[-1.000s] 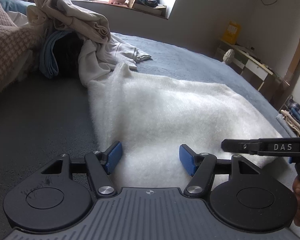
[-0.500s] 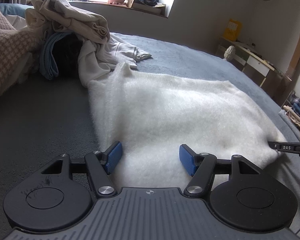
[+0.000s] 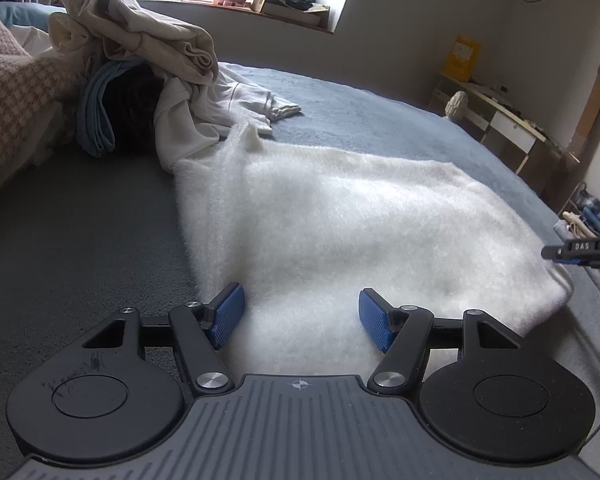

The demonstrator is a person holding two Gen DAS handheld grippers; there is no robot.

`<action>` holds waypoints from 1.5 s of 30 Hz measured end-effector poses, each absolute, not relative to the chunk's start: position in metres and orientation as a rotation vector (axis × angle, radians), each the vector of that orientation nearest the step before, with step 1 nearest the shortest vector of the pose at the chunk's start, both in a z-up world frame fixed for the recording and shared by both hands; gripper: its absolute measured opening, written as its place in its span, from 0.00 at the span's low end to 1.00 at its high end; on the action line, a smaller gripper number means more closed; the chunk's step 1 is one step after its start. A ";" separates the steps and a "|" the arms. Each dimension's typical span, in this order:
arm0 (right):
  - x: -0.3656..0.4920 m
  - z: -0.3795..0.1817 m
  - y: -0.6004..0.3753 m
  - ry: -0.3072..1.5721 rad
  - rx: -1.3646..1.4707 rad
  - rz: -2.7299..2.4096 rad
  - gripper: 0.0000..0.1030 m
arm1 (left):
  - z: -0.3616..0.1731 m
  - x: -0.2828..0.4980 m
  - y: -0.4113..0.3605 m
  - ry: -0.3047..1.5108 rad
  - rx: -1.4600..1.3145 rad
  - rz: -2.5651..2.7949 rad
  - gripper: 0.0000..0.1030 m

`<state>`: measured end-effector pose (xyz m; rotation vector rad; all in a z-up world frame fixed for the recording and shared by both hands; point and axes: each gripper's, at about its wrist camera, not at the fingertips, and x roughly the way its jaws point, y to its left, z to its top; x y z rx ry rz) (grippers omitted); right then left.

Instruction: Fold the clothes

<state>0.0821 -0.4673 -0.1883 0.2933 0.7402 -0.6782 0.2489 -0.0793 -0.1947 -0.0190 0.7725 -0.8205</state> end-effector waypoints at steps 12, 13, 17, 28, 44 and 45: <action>0.153 -0.194 -0.481 0.791 0.256 -0.651 0.22 | -0.198 0.252 -0.072 0.777 -0.057 -0.860 0.64; 0.154 -0.190 -0.480 0.785 0.262 -0.656 0.22 | -0.199 0.253 -0.071 0.779 -0.061 -0.866 0.64; 0.177 -0.163 -0.478 0.714 0.286 -0.587 0.22 | -0.202 0.253 -0.070 0.775 -0.077 -0.880 0.67; 0.237 -0.185 -0.473 0.819 0.125 -0.591 0.22 | -0.206 0.255 -0.064 0.770 -0.115 -0.914 0.69; 0.361 -0.214 -0.288 0.902 0.155 0.138 0.22 | -0.214 0.258 -0.046 0.750 -0.216 -0.970 0.70; 0.362 -0.209 -0.287 0.905 0.148 0.133 0.22 | -0.214 0.258 -0.045 0.752 -0.223 -0.972 0.71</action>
